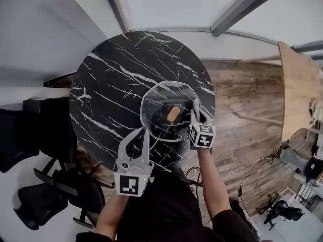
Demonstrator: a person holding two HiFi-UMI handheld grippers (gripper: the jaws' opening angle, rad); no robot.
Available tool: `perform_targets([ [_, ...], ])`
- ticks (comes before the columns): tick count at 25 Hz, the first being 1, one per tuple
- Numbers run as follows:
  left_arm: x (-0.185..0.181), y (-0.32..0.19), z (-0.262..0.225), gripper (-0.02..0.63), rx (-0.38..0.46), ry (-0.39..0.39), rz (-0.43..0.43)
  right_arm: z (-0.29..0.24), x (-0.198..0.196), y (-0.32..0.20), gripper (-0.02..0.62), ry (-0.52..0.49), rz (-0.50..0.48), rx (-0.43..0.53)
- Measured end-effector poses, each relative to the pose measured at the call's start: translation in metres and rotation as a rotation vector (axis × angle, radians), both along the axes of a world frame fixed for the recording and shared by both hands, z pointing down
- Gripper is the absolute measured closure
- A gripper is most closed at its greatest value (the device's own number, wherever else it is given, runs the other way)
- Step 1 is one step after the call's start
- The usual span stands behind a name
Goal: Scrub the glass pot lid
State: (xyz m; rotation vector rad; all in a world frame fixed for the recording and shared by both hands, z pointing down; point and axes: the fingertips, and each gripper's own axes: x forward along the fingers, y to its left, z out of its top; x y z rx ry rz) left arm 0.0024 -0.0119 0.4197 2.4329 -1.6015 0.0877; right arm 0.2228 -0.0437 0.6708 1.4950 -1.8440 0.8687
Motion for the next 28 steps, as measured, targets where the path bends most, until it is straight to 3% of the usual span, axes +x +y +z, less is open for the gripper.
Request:
perform_targets([
  [13,-0.032,-0.003,0.012,0.603,-0.038,0.010,-0.050,0.005,-0.026,-0.041,0.520,0.030,-0.128,-0.027],
  [28,-0.077,-0.001,0.015,0.603,-0.046,-0.010,-0.081,0.012,-0.070,-0.073,0.520,0.079,-0.340,-0.094],
])
